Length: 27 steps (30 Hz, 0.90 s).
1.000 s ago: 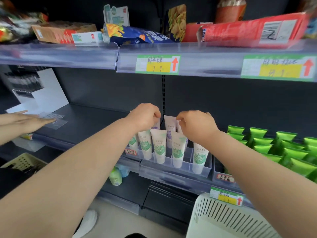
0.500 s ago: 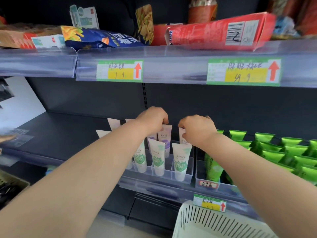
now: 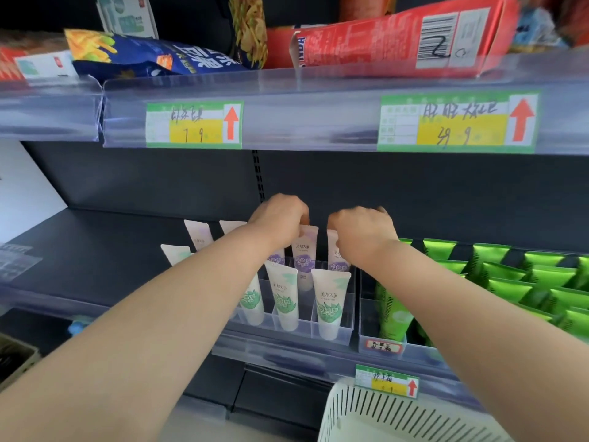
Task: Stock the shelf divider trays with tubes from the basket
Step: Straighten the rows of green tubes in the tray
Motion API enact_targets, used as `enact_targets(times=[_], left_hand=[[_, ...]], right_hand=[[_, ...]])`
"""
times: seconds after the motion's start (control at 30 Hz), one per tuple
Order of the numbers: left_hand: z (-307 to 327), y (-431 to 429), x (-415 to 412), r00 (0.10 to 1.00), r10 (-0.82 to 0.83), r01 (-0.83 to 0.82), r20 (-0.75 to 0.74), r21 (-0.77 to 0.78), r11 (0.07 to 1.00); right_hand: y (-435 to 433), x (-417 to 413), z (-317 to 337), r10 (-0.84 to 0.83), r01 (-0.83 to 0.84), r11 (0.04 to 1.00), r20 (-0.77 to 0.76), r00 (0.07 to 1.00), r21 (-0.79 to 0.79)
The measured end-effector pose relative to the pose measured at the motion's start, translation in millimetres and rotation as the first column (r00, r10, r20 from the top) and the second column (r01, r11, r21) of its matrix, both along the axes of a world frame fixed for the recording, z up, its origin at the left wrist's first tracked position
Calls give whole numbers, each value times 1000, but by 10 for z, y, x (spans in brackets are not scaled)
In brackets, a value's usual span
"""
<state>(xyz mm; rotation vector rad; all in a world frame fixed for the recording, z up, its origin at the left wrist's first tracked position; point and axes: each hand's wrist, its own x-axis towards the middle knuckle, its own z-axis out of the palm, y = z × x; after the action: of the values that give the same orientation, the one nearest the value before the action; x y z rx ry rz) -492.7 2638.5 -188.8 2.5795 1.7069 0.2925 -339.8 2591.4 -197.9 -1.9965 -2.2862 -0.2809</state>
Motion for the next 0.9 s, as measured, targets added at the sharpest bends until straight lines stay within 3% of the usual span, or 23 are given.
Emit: enact_targets(times=[0.13, 0.33, 0.5, 0.67, 0.9], left_hand=[[33, -29, -93, 994, -22, 28, 105, -58, 998], [152, 20, -434, 981, 42, -34, 188, -46, 998], [147, 61, -762, 990, 134, -131, 44, -58, 990], [107, 110, -937, 978, 160, -168, -130, -51, 984], [-3, 253, -877, 980, 158, -154, -123, 36, 987]], right_hand=[[-21, -56, 26, 3, -5, 999, -31, 1000, -47], [10, -276, 120, 61, -60, 998, -140, 988, 16], [126, -656, 100, 179, -187, 982, -170, 969, -31], [279, -862, 26, 160, -164, 986, -95, 982, -34], [402, -887, -24, 115, -112, 993, -61, 992, 46]])
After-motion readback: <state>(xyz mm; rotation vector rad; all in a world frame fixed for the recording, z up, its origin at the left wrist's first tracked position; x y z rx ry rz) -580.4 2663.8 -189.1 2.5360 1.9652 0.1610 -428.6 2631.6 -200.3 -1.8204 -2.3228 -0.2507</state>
